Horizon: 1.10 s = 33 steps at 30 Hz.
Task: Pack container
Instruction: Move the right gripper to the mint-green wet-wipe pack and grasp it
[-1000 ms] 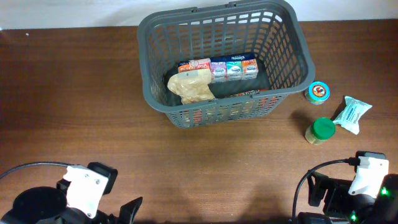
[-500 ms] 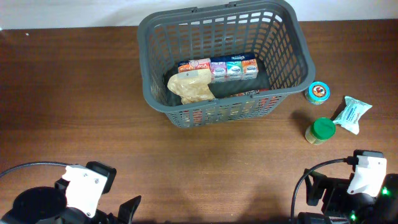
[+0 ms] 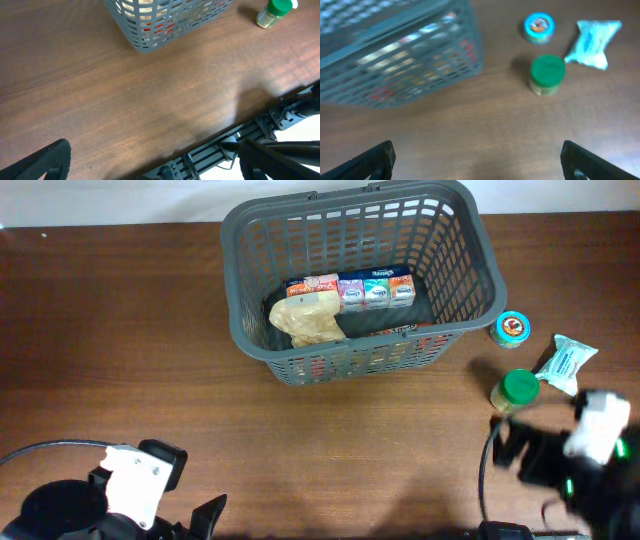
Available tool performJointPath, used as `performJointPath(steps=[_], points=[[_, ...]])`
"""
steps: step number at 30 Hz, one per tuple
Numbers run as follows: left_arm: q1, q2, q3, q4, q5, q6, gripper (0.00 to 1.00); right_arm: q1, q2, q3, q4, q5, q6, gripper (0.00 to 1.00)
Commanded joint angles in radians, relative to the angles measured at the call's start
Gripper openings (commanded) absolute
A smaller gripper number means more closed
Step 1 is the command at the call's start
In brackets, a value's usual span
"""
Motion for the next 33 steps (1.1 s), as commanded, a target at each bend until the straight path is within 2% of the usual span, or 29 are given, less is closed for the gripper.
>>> performJointPath(steps=[1,6,11,16,21,31,33], points=[[-0.002,-0.002,-0.003,0.000,-0.008,0.019,0.99,0.004,0.183,-0.002,0.035,0.180,0.150,0.99],[-0.002,-0.002,-0.003,0.000,-0.008,0.019,0.99,-0.070,0.448,0.087,0.137,0.261,0.221,0.99],[-0.002,-0.002,-0.003,0.000,-0.008,0.019,0.99,-0.251,0.616,0.170,0.218,0.258,0.220,0.99],[-0.002,-0.002,-0.003,0.000,-0.008,0.019,0.99,-0.397,0.748,0.171,0.343,0.176,0.086,0.99],[-0.002,-0.002,-0.003,0.000,-0.008,0.019,0.99,-0.407,0.916,0.171,0.451,0.178,-0.014,0.99],[-0.002,-0.002,-0.003,0.000,-0.008,0.019,0.99,-0.414,1.193,0.171,0.569,0.183,-0.037,1.00],[-0.002,-0.002,-0.003,0.000,-0.008,0.019,0.99,-0.414,1.226,0.171,0.575,0.183,-0.038,0.96]])
